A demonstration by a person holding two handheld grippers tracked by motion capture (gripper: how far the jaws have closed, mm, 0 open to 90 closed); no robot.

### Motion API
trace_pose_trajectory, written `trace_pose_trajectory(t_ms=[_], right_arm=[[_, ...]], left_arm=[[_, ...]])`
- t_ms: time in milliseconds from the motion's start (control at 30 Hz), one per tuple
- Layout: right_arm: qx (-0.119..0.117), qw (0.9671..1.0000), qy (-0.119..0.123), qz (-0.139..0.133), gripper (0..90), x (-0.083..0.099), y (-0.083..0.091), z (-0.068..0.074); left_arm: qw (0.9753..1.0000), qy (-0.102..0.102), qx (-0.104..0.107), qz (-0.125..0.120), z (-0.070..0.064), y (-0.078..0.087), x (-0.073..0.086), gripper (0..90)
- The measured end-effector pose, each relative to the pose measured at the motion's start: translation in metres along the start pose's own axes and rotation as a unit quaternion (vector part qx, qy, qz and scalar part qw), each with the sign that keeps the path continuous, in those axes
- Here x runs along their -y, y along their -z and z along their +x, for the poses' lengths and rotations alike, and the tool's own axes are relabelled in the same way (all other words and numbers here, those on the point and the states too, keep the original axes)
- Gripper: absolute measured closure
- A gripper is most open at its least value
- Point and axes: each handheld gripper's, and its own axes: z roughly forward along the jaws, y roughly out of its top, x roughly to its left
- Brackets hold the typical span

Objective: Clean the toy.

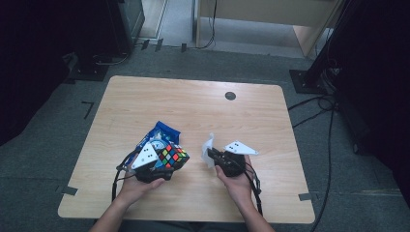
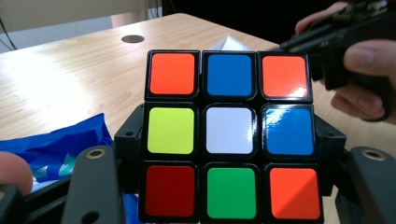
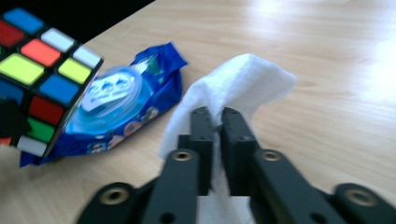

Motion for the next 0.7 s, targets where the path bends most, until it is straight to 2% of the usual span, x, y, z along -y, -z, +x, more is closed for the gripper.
trace_pose_trajectory(t_ms=[33,167,267,367,467,567,700], right_arm=[[-0.008,0.9999,0.0,-0.008,74.2,-0.001,0.002,0.001],[-0.045,0.9981,0.036,-0.022,56.8,-0.002,0.004,0.01],[-0.07,0.9954,0.061,-0.025,49.2,0.001,0.0,0.018],[-0.094,0.9886,0.115,-0.028,42.1,0.006,-0.005,0.028],[-0.122,0.9807,0.148,-0.036,34.2,0.01,-0.011,0.037],[-0.116,0.9728,0.196,-0.043,29.8,0.015,-0.016,0.046],[-0.103,0.9652,0.23,-0.07,22.4,0.018,-0.02,0.054]], left_arm=[[1.0,0.0,0.0,0.001,0.0,0.0,0.0,34.0],[1.0,0.009,-0.003,0.0,0.002,0.0,-0.001,34.0],[0.9998,0.018,-0.007,-0.002,0.005,0.001,-0.002,34.0],[0.9996,0.029,-0.004,-0.004,0.008,0.002,-0.004,34.0],[0.9993,0.037,-0.001,-0.003,0.009,0.003,-0.006,34.0],[0.9988,0.049,0.007,-0.001,0.01,0.003,-0.009,34.0],[0.9981,0.058,0.017,0.01,0.007,0.001,-0.013,34.0]])
